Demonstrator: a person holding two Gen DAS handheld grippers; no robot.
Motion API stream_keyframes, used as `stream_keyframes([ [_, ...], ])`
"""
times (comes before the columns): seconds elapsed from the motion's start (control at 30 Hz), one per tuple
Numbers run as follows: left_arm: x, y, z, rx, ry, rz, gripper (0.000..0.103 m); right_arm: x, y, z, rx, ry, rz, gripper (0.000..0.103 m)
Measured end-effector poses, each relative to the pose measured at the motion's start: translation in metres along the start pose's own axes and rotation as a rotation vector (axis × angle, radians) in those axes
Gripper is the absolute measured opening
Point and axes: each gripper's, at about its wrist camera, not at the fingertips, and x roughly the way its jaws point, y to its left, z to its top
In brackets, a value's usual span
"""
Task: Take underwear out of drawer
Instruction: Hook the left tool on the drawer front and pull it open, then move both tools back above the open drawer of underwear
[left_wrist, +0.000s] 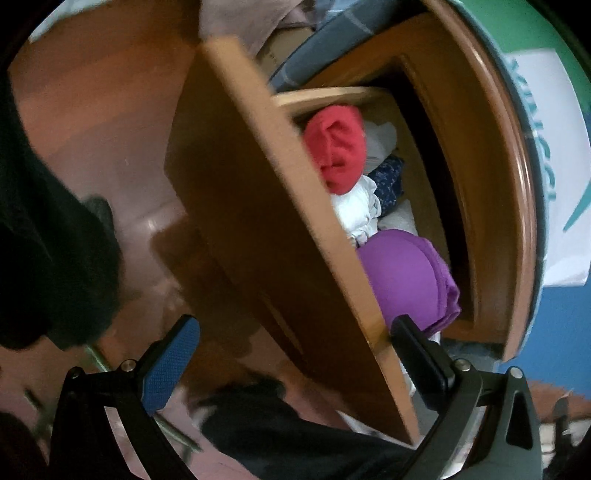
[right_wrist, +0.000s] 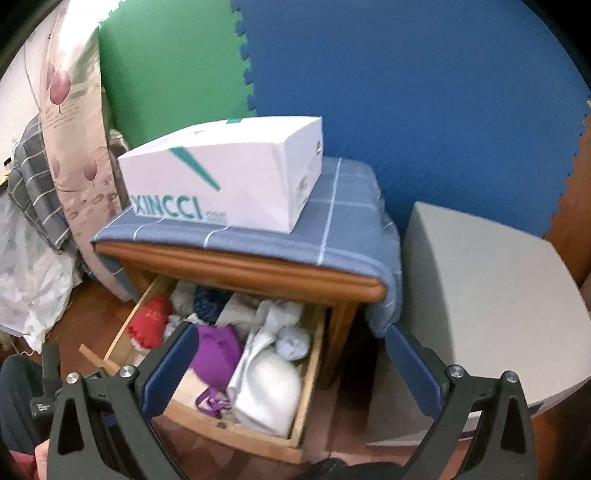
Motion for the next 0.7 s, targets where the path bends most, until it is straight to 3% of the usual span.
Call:
stream_keyframes([
  [0.1,-0.003,-0.017,0.003,0.082,-0.035,0.082,0.103,0.004,0.012,-0.007,-0.001,0.019,0.014,0.103],
  [0.2,-0.010,-0.032,0.002,0.220,-0.133,0.214,0.102,0.007,0.023,-0.012,-0.002,0.027,0.019,0.103],
  [0.4,-0.036,-0.063,-0.002,0.460,-0.304,0.347,0.102,0.010,0.039,-0.017,0.006,0.033,0.037,0.103],
  [0.53,-0.053,-0.073,-0.004,0.585,-0.359,0.379,0.102,0.007,0.047,-0.016,0.010,0.029,0.046,0.103],
  [0.7,-0.073,-0.087,-0.004,0.667,-0.379,0.377,0.102,0.000,0.053,-0.014,0.010,0.010,0.040,0.103],
])
